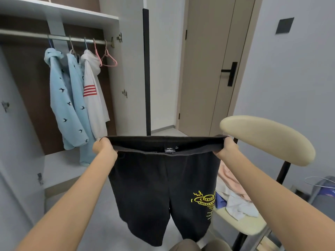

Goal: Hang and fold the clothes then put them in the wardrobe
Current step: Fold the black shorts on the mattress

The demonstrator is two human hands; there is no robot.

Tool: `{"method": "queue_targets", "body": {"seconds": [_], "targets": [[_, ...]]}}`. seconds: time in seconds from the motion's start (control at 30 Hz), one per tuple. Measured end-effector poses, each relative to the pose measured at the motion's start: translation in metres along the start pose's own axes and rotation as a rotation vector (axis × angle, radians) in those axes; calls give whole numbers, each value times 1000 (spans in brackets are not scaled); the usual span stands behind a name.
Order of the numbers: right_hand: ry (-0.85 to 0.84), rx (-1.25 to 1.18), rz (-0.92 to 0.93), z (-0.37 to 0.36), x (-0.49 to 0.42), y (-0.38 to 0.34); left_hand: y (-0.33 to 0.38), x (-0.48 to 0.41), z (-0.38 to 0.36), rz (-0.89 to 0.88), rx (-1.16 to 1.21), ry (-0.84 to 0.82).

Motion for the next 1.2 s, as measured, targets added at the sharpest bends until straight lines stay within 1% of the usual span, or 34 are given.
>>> {"method": "queue_targets", "body": {"seconds": [0.07, 0.13, 0.2, 0.27, 0.3, 0.37, 0.47, 0.53, 0.57, 0.63, 0.73, 0.8, 0.87, 0.93, 1.03, 1.07, 1.1, 1.17, 1.2], "targets": [[37, -4, 23, -7, 3, 2, 1, 2, -2, -186, -86, 7], [55, -1, 48, -12, 4, 2, 4, 3, -3, -326, -187, -67], [18, -106, 45, -16, 4, 2, 12, -1, -3, -377, -280, -173], [-67, -118, 50, -24, 7, 1, 22, -5, -4, -386, -395, -297], [-118, -59, 68, -30, 9, 2, 26, -5, -4, -401, -471, -382], [-204, 156, 145, -45, 14, 5, 28, 1, -9, -444, -628, -565], [-328, 634, 306, -74, 28, 11, 22, 18, -23, -473, -832, -770], [-433, 975, 407, -93, 42, 14, 14, 30, -35, -451, -930, -868], [-483, 1094, 429, -101, 49, 15, 9, 36, -40, -432, -977, -905], [-561, 1238, 451, -115, 59, 20, 0, 48, -50, -391, -1043, -962], [-583, 1284, 455, -126, 68, 28, -6, 58, -61, -302, -1064, -1025], [-564, 1275, 465, -127, 72, 29, -7, 61, -64, -234, -1083, -1062], [-571, 1264, 429, -125, 73, 31, -9, 62, -65, -195, -1127, -1065], [-609, 1193, 356, -122, 75, 32, -12, 64, -65, -174, -1126, -1015], [-704, 1000, 186, -115, 77, 30, -14, 63, -63, -163, -1063, -882], [-747, 1016, 175, -113, 77, 27, -14, 61, -60, -146, -1039, -831], [-799, 1099, 194, -110, 79, 24, -14, 59, -58, -123, -1015, -780], [-957, 1361, 224, -105, 86, 21, -11, 57, -55, -84, -931, -697], [-1035, 1514, 193, -102, 89, 22, -9, 56, -56, -65, -871, -665]]}}
Point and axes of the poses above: each hand's wrist, its own x-axis away from the middle knuckle, its own z-axis out of the back of the hand, y = z × x, the point moved 1 cm from there along -x, towards the middle knuckle, and after that the axes turned 10 degrees about -y, right-handed, at the moved point
